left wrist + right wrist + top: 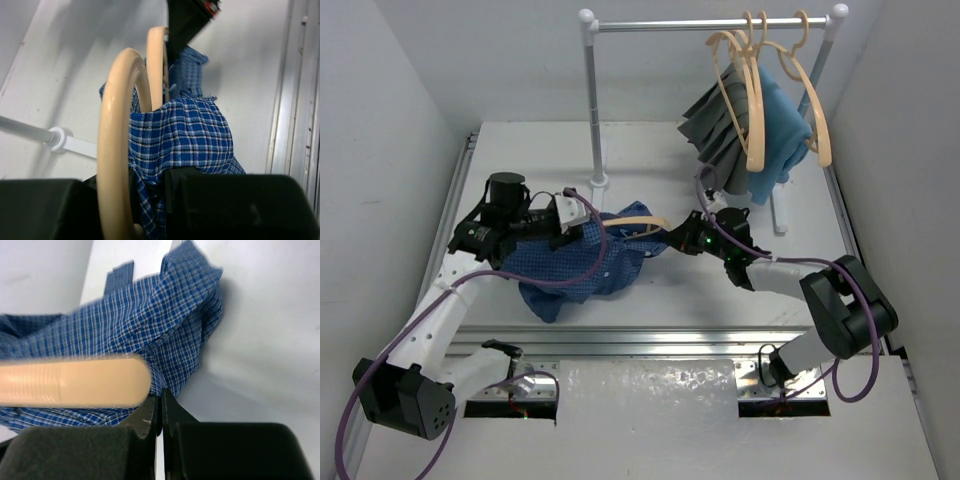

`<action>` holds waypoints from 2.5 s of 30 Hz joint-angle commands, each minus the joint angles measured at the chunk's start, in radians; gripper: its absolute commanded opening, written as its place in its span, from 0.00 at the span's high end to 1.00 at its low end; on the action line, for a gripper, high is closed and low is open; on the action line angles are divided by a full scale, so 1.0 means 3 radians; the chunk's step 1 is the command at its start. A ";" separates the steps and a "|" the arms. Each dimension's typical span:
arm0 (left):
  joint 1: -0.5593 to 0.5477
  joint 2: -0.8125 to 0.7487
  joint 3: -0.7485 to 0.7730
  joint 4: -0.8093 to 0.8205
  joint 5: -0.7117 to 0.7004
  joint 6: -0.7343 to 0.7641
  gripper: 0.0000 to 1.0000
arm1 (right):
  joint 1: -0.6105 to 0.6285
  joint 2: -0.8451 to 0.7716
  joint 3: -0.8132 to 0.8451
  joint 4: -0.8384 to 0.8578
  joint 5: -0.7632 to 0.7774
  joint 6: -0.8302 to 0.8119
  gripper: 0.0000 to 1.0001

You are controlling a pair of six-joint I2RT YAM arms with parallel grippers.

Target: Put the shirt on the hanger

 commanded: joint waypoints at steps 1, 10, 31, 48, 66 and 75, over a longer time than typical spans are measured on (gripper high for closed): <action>0.0090 -0.0119 0.0225 -0.0274 0.0421 0.0616 1.00 | -0.0254 -0.0091 -0.0121 0.0030 -0.0055 0.0006 1.00; 0.0090 -0.0119 0.0149 -0.0709 0.0239 0.1149 1.00 | -0.0438 -0.0275 -0.0173 -0.0103 -0.0076 -0.0295 1.00; -0.0084 0.0111 -0.0081 -0.0035 -0.0866 0.0864 1.00 | 0.0507 -0.0327 0.1274 -0.2047 0.1525 -0.1850 1.00; -0.0150 0.0101 -0.0061 -0.0008 -0.0094 0.0766 1.00 | 0.0896 -0.1128 0.0958 -0.1597 -0.0571 -0.3250 0.39; -0.0150 -0.0042 0.0021 -0.0469 0.0423 0.1364 1.00 | 0.0789 -0.0241 0.2214 -0.3023 -0.1451 -0.4069 0.54; -0.0150 -0.0047 0.0036 -0.0434 0.0499 0.1293 1.00 | 0.0799 0.0128 0.2256 -0.2732 -0.1554 -0.3880 0.56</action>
